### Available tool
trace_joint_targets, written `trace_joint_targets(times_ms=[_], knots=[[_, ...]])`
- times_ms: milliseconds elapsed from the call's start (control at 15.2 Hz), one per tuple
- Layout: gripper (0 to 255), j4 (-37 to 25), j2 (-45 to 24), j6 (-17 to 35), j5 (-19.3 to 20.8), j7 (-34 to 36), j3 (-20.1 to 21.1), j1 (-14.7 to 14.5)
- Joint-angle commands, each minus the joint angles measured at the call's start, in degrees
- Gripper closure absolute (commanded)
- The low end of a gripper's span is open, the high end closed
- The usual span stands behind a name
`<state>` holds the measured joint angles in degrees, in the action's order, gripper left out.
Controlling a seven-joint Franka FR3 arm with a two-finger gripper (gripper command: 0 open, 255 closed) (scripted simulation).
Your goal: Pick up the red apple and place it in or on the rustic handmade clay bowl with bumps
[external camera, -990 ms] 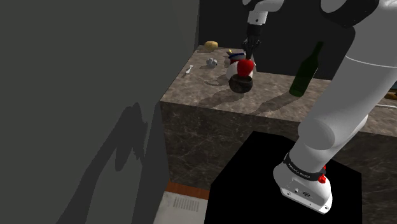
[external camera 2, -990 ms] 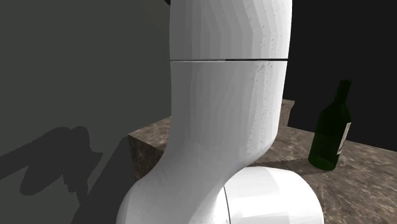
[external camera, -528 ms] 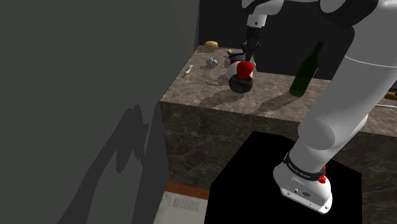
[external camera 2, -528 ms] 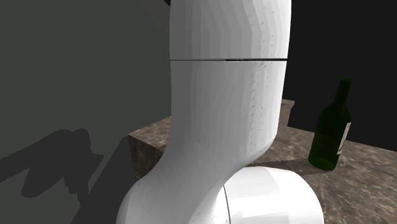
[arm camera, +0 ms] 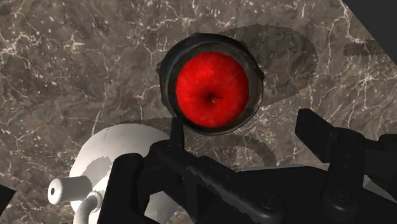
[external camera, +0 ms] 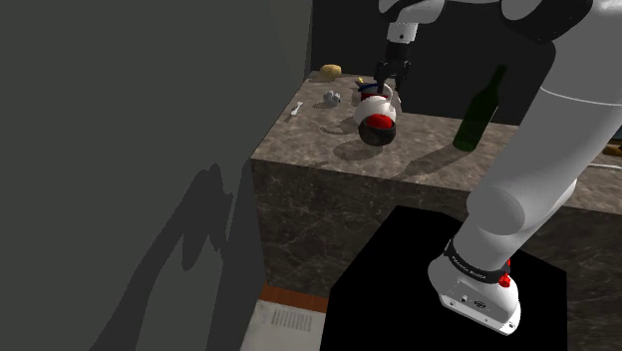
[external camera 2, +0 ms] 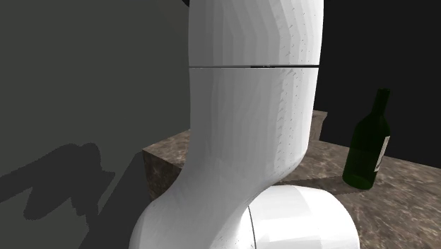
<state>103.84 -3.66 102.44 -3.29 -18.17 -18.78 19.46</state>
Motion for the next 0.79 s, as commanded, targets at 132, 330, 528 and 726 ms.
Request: trace_joint_targets(times_ms=[132, 330, 528, 726], knots=[[0, -6.2, -0.3, -5.9, 0.0, 0.0, -0.1, 0.2], [0, -7.9, -0.5, -7.4, -0.1, 0.0, -0.2, 0.3], [0, -7.9, -0.6, -7.4, -0.1, 0.0, -0.2, 0.3], [0, -7.9, -0.6, -7.4, -0.1, 0.0, -0.2, 0.3]])
